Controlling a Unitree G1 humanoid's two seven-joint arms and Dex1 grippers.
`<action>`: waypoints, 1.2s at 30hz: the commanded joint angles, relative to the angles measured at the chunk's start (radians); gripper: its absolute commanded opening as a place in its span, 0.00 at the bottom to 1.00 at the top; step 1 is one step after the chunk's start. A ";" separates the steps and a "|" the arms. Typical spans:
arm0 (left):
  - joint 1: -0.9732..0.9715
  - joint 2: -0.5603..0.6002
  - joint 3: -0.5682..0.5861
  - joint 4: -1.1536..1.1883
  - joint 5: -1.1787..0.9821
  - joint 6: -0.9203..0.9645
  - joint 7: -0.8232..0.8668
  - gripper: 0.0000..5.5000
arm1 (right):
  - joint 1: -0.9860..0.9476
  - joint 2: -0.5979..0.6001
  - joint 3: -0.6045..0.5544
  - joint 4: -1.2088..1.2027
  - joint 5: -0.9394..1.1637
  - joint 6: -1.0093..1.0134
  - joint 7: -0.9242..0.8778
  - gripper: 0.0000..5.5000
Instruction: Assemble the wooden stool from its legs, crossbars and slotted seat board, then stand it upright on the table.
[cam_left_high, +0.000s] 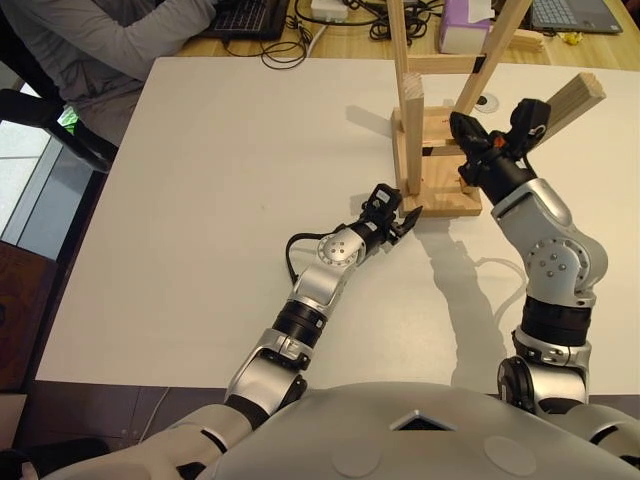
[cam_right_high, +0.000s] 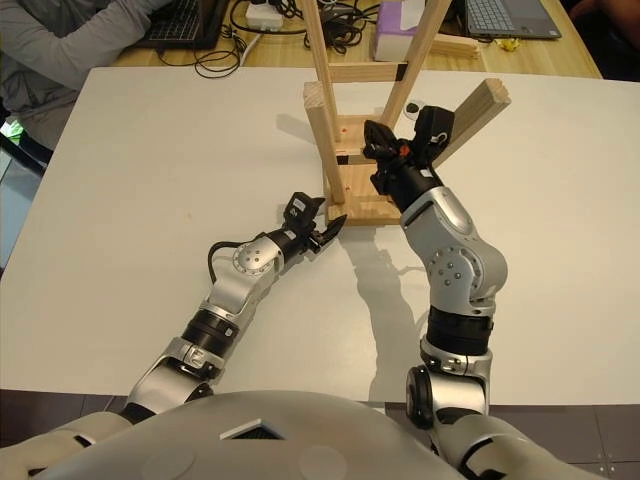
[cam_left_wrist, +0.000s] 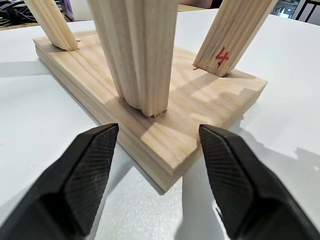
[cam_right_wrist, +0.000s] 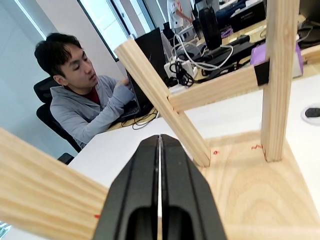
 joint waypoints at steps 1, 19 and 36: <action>0.002 -0.051 0.000 0.012 0.000 0.002 0.005 0.54 | -0.054 -0.002 -0.006 -0.034 -0.024 -0.038 0.002 0.01; 0.012 -0.048 0.000 -0.005 -0.005 0.008 0.008 0.54 | 0.028 -0.020 -0.057 0.141 0.009 0.257 -0.031 0.01; 0.000 -0.027 0.010 -0.067 -0.019 0.043 -0.011 0.54 | -0.283 -0.102 -0.160 -0.069 -0.066 -0.231 0.060 0.01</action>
